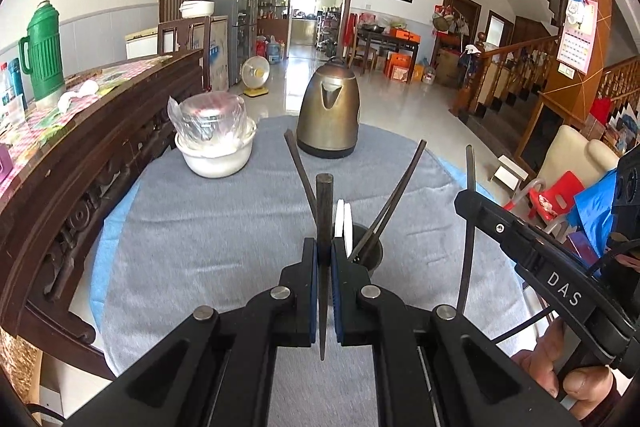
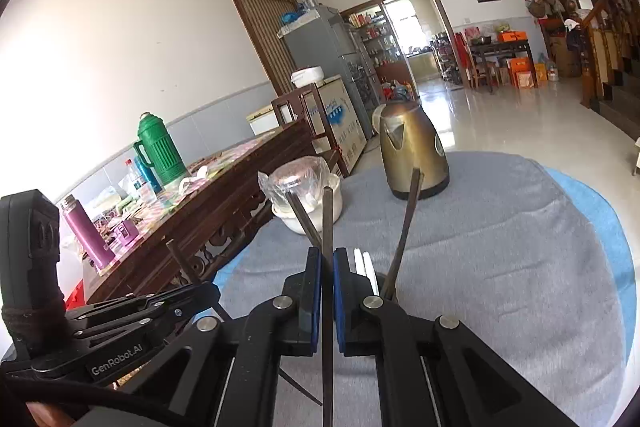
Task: Organize utensils
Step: 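Lift both held chopsticks upright and raise them over the dark grey cup, then lower both chopsticks into the dark grey cup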
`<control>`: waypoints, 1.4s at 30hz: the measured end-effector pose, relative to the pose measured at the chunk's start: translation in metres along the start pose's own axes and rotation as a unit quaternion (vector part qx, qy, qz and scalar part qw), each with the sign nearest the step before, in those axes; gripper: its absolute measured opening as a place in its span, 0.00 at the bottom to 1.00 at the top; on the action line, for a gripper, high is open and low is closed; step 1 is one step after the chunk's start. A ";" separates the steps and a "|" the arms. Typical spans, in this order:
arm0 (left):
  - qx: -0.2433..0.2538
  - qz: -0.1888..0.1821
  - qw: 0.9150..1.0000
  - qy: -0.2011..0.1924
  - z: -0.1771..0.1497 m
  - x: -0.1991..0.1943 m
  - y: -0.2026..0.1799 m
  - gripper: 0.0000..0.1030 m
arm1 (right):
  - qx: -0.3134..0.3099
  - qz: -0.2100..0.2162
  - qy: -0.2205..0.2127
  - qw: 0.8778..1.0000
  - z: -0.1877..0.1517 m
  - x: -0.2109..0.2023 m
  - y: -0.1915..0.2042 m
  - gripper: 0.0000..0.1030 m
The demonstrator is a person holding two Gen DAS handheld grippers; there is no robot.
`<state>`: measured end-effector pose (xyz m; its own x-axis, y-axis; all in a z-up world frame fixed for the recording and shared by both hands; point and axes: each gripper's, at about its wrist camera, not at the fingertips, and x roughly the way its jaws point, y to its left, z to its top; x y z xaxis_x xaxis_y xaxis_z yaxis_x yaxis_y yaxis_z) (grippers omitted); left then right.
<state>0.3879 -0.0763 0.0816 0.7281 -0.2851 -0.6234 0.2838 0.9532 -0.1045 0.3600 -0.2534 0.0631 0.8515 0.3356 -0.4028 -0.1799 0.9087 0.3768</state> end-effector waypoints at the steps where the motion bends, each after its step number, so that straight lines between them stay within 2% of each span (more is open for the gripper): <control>1: 0.001 0.001 1.000 -0.002 0.001 -0.001 0.000 0.06 | -0.001 0.000 -0.003 1.000 0.002 0.000 0.000 0.06; 19: 0.015 0.000 0.999 -0.037 0.048 -0.020 -0.001 0.06 | -0.002 0.016 -0.044 0.999 0.035 0.010 0.005 0.06; 30: 0.026 -0.006 0.997 -0.075 0.081 -0.040 -0.005 0.06 | 0.003 0.021 -0.078 0.997 0.058 0.021 0.009 0.06; 42: 0.023 -0.027 0.995 -0.097 0.083 -0.033 -0.016 0.06 | -0.017 -0.030 -0.154 0.987 0.069 0.028 0.012 0.06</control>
<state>0.4111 -0.0910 0.1678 0.8164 -0.3548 -0.4557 0.3511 0.9314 -0.0963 0.4156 -0.2500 0.1145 0.9696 0.1949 -0.1478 -0.1377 0.9342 0.3290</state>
